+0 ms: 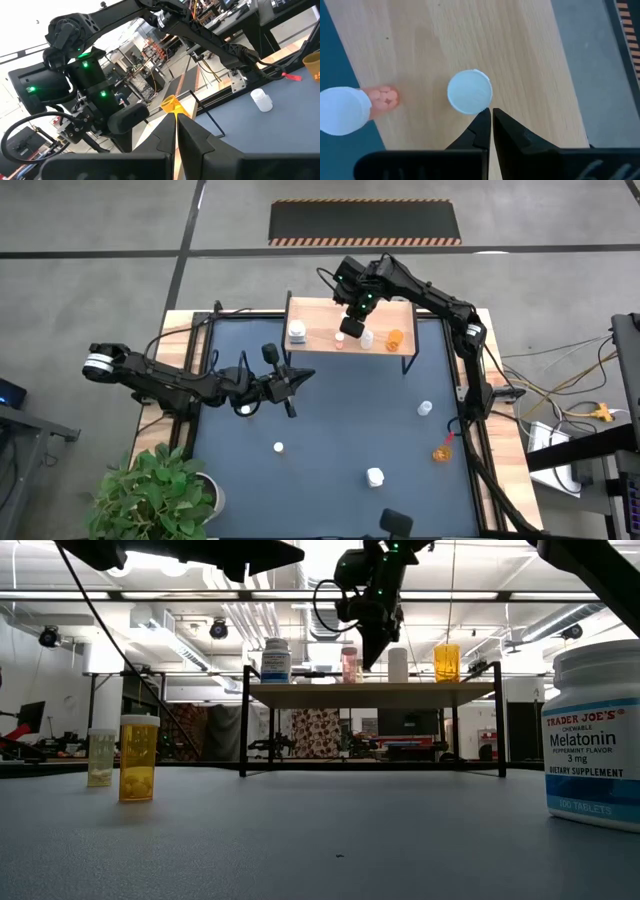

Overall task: Pick and place medicine bottles onto shelf by color
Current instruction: Put the right yellow pill bottle on the shelf

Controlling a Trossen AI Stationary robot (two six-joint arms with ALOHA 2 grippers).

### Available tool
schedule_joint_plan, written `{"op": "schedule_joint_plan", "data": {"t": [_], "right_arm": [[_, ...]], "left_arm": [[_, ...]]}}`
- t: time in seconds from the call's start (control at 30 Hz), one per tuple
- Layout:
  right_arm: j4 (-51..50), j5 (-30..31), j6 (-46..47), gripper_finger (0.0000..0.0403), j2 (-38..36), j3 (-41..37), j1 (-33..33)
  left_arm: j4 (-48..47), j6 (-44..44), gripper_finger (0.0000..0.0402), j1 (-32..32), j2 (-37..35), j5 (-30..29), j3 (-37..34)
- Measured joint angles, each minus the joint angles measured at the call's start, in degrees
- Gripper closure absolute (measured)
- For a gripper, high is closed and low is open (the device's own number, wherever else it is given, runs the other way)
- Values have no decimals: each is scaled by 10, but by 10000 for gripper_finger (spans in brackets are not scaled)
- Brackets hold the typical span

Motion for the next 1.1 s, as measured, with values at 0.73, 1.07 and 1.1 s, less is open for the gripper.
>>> {"op": "schedule_joint_plan", "data": {"t": [0.73,1.07,1.1], "right_arm": [[39,0,-15,394,0,-48,1],[53,-1,-25,394,0,-49,2],[55,-5,-25,394,0,-49,2]], "left_arm": [[0,0,402,0,0,0,0],[0,0,402,0,0,0,0],[0,0,402,0,0,0,0]]}}
